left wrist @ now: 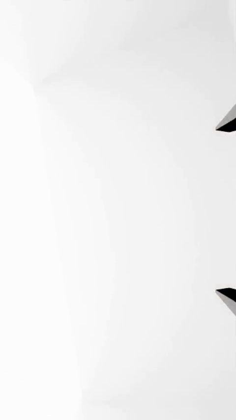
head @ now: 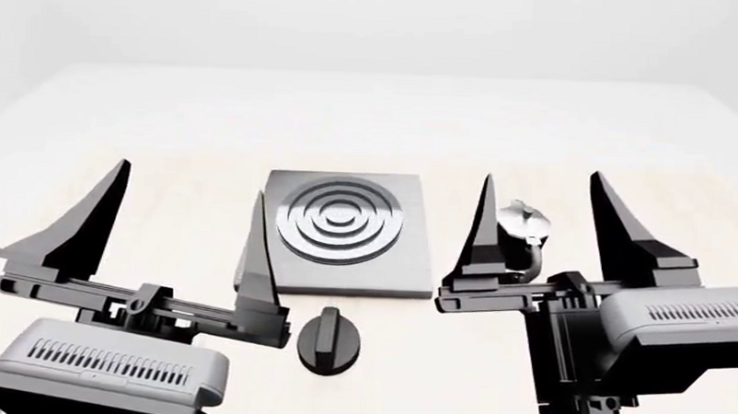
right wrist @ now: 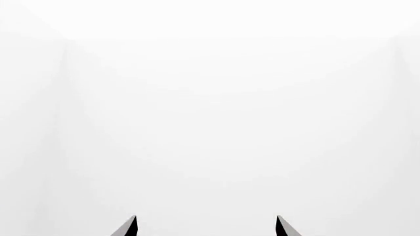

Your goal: Turn on the stove and put the moka pot on it.

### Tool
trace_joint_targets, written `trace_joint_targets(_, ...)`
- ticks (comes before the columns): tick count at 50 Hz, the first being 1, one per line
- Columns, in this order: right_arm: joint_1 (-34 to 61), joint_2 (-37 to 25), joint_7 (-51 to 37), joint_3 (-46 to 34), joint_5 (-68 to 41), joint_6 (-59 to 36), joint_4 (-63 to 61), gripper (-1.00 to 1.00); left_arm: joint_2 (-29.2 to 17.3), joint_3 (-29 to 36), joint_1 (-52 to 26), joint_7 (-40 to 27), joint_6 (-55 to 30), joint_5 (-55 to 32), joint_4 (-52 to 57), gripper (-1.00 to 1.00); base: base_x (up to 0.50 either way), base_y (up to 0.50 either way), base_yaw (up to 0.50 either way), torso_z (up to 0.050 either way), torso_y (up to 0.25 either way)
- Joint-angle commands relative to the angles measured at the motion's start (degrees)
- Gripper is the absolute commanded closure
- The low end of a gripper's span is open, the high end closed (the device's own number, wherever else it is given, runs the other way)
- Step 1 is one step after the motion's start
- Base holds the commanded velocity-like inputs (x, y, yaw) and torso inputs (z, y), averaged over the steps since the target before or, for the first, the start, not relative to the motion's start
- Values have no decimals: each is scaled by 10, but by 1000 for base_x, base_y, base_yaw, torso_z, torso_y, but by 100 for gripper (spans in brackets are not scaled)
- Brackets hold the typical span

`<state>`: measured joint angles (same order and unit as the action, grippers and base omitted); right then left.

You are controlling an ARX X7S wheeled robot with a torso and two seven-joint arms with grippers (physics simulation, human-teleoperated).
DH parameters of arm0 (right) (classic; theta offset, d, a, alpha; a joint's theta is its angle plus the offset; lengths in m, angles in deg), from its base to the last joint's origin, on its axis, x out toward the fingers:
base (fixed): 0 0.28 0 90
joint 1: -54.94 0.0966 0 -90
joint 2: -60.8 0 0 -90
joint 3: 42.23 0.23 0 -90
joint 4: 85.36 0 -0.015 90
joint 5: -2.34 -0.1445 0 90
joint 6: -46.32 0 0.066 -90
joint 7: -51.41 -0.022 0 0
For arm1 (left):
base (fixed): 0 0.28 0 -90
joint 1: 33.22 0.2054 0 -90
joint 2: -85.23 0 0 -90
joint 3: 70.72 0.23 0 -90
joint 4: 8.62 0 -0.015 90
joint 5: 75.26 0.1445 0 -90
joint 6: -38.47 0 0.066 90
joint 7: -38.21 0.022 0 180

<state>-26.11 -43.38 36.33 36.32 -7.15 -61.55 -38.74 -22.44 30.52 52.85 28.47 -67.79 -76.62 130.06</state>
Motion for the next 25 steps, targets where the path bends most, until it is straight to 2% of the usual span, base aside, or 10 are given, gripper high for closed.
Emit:
trace_joint_targets(1,-6,-5,-5,-5,0,10,5,-100,-1,3,-4,-3,-10,-3,5,-100,0,0,0,0,0)
trace_joint_targets(4,-6,-7,-6,-8,0,12,5,-100,0,5,-6,-2,-12,-10,-2,-100,0,0,0,0,0)
trace_joint_targets(9,6,-8,-11,-5,-10,-14,-10,-100,11,-8,-25,19,-68,-78,-26,-100,0,0,0,0,0)
trace_joint_targets(11,-5,-9,-10,-7,-5,8,2,-100,6,6,-38,30,-95,-82,-50,-100,0,0,0,0,0)
trace_joint_targets(18,3,-12,-15,-10,-10,-10,-11,-100,19,-3,-54,60,-90,-136,-118,-100,0,0,0,0,0)
trace_joint_targets(19,4,-12,-16,-10,-11,-12,-13,-100,23,-15,-56,70,-96,-165,-126,-100,0,0,0,0,0)
trace_joint_targets(25,5,-15,-19,-12,-8,-7,-15,-100,17,-5,-50,87,-117,-180,-184,-100,0,0,0,0,0)
